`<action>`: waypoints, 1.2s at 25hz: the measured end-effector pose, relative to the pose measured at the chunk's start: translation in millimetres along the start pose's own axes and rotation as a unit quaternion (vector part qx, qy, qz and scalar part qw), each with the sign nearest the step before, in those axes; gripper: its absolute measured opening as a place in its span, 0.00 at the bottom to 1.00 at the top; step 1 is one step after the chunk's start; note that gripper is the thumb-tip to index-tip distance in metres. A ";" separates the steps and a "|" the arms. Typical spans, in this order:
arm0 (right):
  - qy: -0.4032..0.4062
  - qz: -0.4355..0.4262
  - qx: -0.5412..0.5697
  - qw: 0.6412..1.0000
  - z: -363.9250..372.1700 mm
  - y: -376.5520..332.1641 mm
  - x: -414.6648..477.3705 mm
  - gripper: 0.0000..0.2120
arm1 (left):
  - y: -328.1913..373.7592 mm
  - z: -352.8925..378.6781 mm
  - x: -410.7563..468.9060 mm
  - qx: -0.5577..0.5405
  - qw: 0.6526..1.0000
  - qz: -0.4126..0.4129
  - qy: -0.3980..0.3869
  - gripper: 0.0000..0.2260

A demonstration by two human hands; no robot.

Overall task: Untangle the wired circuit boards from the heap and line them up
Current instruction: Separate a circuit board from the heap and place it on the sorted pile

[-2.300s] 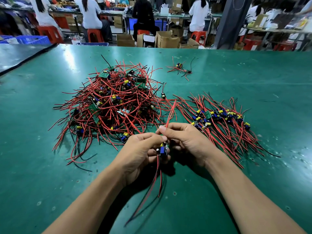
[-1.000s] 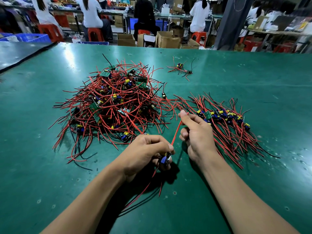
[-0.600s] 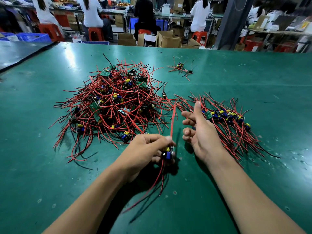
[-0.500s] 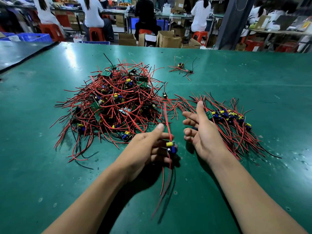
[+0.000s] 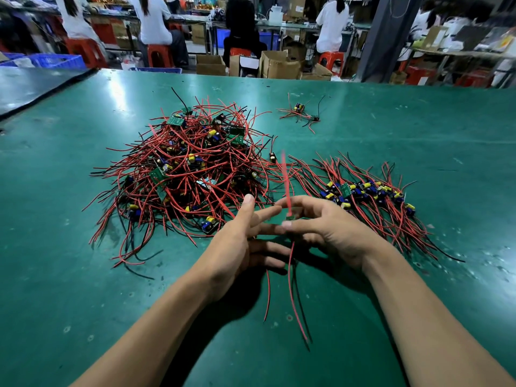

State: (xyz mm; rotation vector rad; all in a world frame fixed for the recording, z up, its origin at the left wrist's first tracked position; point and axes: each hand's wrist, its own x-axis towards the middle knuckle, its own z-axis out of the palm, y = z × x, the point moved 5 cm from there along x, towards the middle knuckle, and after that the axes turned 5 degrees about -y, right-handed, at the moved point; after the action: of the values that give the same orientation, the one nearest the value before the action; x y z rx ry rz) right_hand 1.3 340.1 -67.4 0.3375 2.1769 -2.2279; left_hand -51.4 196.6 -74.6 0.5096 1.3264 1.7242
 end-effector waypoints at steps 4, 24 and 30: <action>0.191 -0.029 -0.015 0.981 -34.7 -2.0 -0.6 0.08 | 6.8 -2.8 -7.2 0.096 0.992 0.062 0.056 0.13; 0.294 -0.075 -0.479 0.824 -6.2 -15.2 -6.1 0.16 | 27.1 -34.4 -22.5 0.365 0.852 0.211 0.311 0.08; 0.200 -0.141 -0.289 0.925 5.2 -17.1 0.9 0.09 | 27.8 -6.0 -25.6 0.311 0.873 0.296 0.230 0.13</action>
State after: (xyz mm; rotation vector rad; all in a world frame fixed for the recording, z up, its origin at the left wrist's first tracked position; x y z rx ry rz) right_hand -3.0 335.7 -50.6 0.5159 3.1386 -1.5822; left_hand -53.1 170.7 -46.5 0.9913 2.2819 1.9483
